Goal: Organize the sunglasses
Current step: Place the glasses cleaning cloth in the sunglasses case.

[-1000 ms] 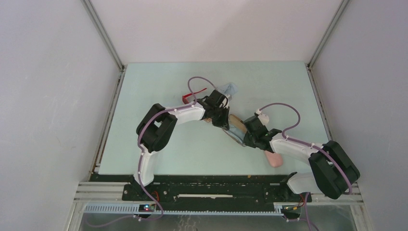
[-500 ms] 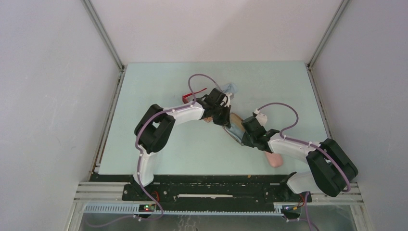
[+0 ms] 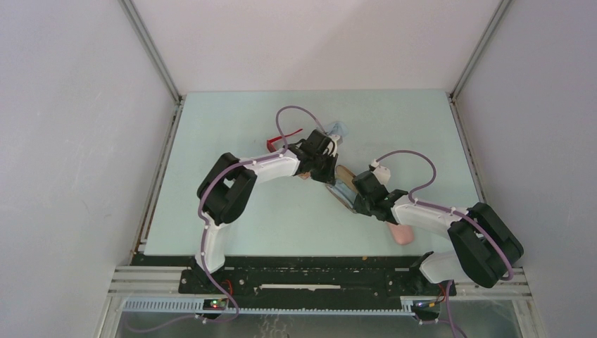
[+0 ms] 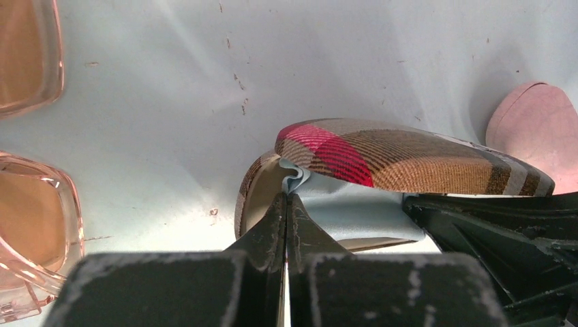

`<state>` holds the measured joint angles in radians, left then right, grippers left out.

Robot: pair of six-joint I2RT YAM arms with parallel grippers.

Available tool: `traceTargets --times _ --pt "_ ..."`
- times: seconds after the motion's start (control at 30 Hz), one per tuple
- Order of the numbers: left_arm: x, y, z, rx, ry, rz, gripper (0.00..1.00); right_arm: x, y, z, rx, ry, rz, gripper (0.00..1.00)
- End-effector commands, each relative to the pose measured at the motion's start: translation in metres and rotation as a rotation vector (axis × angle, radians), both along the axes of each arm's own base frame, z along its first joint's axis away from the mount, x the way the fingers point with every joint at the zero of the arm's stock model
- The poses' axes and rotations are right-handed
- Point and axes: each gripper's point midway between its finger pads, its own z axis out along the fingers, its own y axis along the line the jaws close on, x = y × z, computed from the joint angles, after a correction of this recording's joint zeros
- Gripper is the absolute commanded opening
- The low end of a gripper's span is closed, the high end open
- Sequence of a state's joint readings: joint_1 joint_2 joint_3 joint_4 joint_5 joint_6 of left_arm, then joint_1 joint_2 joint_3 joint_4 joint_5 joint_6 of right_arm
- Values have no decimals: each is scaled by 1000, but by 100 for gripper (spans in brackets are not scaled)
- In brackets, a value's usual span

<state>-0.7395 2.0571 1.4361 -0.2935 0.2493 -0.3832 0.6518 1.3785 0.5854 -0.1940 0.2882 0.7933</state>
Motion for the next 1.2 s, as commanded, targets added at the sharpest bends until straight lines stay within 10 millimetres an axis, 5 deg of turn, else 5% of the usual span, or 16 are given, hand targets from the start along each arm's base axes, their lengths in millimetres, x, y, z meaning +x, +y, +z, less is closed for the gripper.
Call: traceTargets --times 0.0,0.7,0.83,0.97,1.17 --pt "14 -4 25 -34 -108 3 0 -9 -9 -12 -59 39 -10 0" --pt "13 11 -9 52 -58 60 0 -5 -9 -7 -66 6 -22 0" --pt "10 12 -8 50 -36 78 12 -4 -5 -5 -44 5 -11 1" --pt "4 10 -7 44 -5 64 22 -4 -2 2 -5 6 -11 15" --pt "3 13 -12 62 -2 60 24 0 -7 24 41 -40 -40 24"
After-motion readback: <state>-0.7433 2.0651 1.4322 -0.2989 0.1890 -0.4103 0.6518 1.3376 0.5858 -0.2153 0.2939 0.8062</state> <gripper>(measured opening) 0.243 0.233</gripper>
